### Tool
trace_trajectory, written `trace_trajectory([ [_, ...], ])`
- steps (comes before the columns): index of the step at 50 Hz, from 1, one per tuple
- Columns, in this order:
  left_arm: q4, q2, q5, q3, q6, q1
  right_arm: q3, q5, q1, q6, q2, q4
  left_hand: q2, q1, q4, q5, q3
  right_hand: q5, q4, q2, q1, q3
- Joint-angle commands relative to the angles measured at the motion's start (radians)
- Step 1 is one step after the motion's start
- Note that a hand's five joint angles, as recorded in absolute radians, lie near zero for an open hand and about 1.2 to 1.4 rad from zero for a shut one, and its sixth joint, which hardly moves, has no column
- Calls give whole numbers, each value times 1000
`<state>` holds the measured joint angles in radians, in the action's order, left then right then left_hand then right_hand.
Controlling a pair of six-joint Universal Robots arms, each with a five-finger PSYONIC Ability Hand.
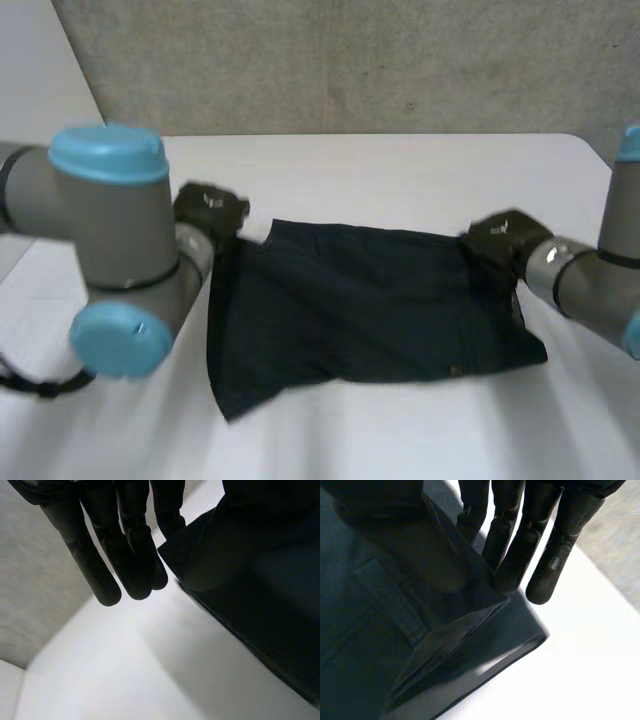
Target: Fold the shorts.
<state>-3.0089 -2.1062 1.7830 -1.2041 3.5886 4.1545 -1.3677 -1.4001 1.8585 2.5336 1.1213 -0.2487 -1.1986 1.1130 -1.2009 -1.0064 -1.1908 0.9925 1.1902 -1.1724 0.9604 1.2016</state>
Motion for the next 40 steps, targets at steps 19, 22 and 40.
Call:
trace_trajectory([
  [19, -499, 222, 73, 304, 33, 35, 392, -82, 74, 269, 140, 562, -198, 283, -195, -215, -205, 229, 206, -224, 436, 195],
  [22, -496, 251, 69, 182, 25, 36, 333, -60, 76, 267, 112, 500, -198, 283, -195, -215, -205, 229, 206, -224, 436, 195],
  [40, -486, 127, 50, -423, 22, 53, 1, 15, 103, 153, -127, 319, -198, 283, -195, -215, -205, 229, 206, -224, 436, 195],
])
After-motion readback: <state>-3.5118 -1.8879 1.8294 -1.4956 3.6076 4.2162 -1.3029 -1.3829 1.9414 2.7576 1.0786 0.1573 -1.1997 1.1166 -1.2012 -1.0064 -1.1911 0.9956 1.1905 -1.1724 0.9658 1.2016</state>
